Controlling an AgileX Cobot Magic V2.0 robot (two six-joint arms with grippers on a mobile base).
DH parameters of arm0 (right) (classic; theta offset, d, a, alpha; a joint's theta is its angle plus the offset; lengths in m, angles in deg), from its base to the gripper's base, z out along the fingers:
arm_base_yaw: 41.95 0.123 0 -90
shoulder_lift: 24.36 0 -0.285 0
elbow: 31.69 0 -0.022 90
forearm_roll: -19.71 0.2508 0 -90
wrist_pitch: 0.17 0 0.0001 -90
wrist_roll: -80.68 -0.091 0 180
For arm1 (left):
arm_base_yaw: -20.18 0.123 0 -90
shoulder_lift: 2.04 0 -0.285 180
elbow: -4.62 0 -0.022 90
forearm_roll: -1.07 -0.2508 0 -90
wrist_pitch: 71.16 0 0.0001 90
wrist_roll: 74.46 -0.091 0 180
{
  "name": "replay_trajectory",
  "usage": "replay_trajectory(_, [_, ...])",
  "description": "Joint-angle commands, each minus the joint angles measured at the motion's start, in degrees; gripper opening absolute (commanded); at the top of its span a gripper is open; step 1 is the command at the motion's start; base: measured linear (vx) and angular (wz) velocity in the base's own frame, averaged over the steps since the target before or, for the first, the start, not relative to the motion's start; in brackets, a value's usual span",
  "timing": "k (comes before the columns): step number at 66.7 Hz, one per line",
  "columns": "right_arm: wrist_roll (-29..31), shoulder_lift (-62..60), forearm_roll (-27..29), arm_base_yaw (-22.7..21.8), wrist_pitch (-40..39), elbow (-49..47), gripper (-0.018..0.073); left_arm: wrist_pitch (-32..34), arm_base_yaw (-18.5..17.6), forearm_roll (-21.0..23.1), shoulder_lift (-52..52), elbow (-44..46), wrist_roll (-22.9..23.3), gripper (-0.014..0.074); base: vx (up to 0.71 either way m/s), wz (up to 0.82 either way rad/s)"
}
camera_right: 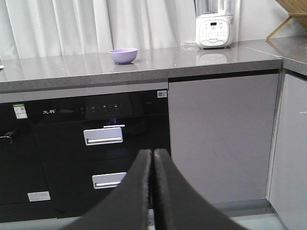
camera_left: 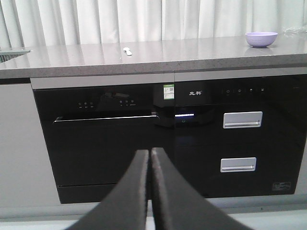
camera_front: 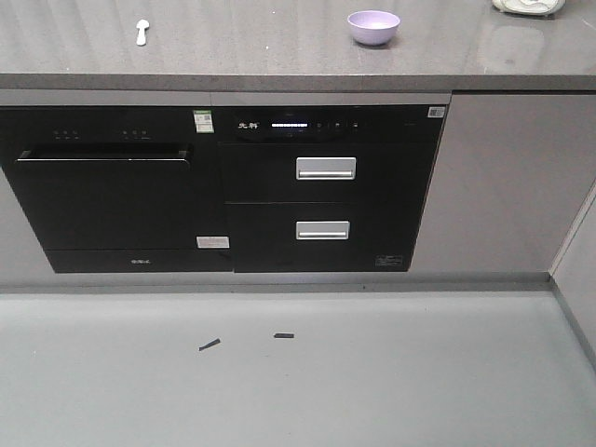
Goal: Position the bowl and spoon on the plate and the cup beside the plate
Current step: 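Continue driving toward the counter holding the spoon and lavender bowl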
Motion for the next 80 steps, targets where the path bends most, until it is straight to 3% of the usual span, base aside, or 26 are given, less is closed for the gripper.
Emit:
replay_trajectory(1, [0.46, -0.62, -0.01, -0.40, -4.01, 0.27, -0.0006, 4.22, -0.04, 0.04, -0.23, 0.43, 0.66, -0.0006, 0.12, 0.00])
replay_trajectory(80, [0.46, -0.62, -0.01, -0.40, -4.01, 0.27, -0.0006, 4.22, -0.04, 0.04, -0.23, 0.43, 0.66, -0.0006, 0.12, 0.01])
